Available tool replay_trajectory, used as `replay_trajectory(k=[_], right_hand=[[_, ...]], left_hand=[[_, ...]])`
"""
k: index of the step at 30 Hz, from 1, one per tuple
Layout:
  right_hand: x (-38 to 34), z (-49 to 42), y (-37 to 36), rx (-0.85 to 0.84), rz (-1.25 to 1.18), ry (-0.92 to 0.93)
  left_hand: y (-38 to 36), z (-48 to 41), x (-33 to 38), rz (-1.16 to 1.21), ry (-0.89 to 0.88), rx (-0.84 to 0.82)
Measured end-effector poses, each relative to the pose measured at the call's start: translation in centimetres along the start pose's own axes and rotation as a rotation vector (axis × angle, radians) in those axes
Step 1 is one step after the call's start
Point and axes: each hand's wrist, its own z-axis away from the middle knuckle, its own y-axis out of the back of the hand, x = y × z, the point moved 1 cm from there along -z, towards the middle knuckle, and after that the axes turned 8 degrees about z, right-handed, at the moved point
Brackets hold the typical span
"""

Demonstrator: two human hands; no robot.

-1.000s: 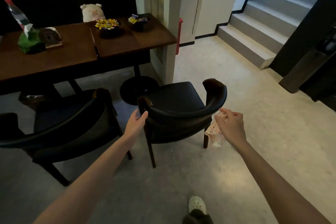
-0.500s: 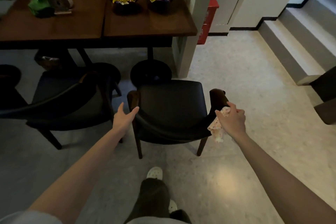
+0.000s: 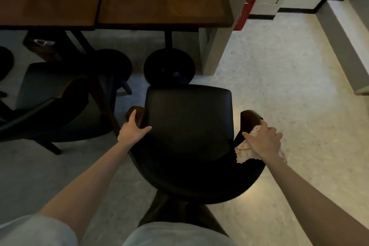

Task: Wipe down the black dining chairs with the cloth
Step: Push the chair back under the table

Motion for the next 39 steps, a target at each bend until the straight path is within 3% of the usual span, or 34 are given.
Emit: replay_trajectory(k=[4,16,39], right_hand=[[-0.6,-2.1,-0.3,-0.029,0.121,0.051],[-0.7,-8.9,-0.7,-0.313,-0.066,-0.048],[-2.3,-7.9,-0.8,-0.209,0.053,-0.001]], left_hand=[[-0.6,-1.5,0.7,-0.134,0.013,0.032],[-1.6,-4.4,2.3,-0.278,0.142,0.114],[-0.8,-4.4,0.7,-0.346,0.098,0.145]])
